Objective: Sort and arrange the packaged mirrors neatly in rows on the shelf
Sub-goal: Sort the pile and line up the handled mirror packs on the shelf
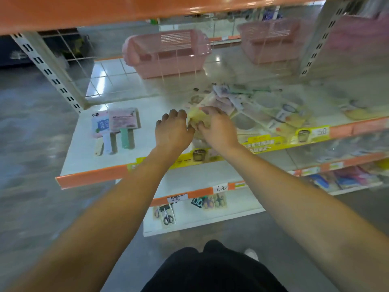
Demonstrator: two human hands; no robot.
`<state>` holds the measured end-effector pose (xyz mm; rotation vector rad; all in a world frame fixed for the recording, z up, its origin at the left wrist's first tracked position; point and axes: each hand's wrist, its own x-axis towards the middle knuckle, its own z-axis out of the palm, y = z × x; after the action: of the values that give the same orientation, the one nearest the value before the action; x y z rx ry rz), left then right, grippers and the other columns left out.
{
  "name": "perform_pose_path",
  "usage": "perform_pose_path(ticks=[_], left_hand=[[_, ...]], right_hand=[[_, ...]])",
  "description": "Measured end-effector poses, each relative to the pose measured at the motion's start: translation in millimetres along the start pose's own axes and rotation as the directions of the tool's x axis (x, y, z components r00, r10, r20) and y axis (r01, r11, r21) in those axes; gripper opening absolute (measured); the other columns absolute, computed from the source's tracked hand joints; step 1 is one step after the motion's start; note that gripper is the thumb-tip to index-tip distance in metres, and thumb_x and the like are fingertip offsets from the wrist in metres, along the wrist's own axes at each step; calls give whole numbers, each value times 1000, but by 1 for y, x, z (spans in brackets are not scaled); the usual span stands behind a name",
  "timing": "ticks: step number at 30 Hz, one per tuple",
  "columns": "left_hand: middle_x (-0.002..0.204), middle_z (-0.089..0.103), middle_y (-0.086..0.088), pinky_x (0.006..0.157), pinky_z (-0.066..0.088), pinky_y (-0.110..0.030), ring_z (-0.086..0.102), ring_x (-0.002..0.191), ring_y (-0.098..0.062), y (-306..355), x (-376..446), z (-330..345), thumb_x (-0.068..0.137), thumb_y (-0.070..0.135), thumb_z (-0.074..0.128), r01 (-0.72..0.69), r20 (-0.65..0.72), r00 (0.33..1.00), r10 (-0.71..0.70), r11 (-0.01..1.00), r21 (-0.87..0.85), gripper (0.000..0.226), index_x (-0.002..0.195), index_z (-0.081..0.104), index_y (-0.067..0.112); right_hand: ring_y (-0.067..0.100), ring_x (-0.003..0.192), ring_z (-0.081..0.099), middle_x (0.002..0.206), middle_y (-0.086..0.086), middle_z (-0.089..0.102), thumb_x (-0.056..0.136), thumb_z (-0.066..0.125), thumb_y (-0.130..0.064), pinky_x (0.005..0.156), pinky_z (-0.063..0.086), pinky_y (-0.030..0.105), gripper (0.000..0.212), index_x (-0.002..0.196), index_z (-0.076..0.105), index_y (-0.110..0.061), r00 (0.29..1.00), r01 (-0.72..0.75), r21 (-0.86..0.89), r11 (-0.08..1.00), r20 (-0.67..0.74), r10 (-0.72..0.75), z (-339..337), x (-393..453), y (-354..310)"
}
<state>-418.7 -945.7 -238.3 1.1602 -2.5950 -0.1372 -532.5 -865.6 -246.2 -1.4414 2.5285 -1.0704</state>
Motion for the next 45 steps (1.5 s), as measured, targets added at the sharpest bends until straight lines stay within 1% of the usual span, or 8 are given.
perform_pose_path(ticks=[6,9,15,20,27,31,38,45], left_hand=[[119,56,-13,87,43,-42,52,109,-35,76,10,17,90,32,50,22,27,999,-22,1000,-14,39,122,54,10],[123,55,-12,88,43,-43,52,111,-35,114,14,24,90,34,50,32,45,998,-32,999,-2,39,122,54,12],[118,55,-16,82,45,-45,53,104,-38,161,13,33,89,28,49,50,34,998,-51,999,22,36,116,55,7],[116,56,-16,84,45,-46,53,104,-38,164,11,33,89,29,49,73,31,997,-74,996,44,37,116,55,6],[116,58,-12,84,48,-44,55,107,-36,142,25,31,88,33,52,76,-3,997,-75,997,31,35,114,57,11],[114,59,-12,83,48,-43,56,104,-35,133,30,32,87,34,52,53,-10,999,-52,998,36,36,114,58,11],[125,53,-11,91,43,-42,49,116,-34,124,43,34,90,38,47,-2,74,997,0,1000,29,44,125,51,11],[122,54,-9,89,42,-41,50,113,-32,124,45,34,90,35,49,-4,94,996,3,1000,13,39,122,52,13]], right_hand=[[36,107,58,114,14,65,83,63,-24,87,49,42,39,119,62,-10,999,3,-19,1000,-35,-4,-53,2,62],[35,109,57,119,13,64,82,64,-22,90,48,43,42,122,61,-10,1000,16,-15,1000,-22,-16,-78,6,95],[34,109,58,120,15,63,86,61,-22,90,48,43,41,123,60,-7,999,43,16,999,11,-43,-105,6,139],[34,110,57,121,14,62,87,61,-24,91,47,43,42,125,58,-8,997,49,25,999,53,-50,-106,6,147],[34,111,54,124,12,60,87,59,-25,89,47,42,43,128,56,-11,997,16,-8,1000,78,-15,-93,15,131],[35,111,54,124,12,59,85,61,-24,92,45,41,44,127,56,-11,997,-3,-21,1000,73,4,-89,24,127],[36,113,54,125,14,59,85,62,-24,92,45,42,44,127,57,-11,997,-63,-40,997,38,64,-80,25,120],[34,114,54,125,13,59,86,61,-24,91,45,40,43,127,56,-12,996,-82,-50,995,37,84,-76,25,122]])
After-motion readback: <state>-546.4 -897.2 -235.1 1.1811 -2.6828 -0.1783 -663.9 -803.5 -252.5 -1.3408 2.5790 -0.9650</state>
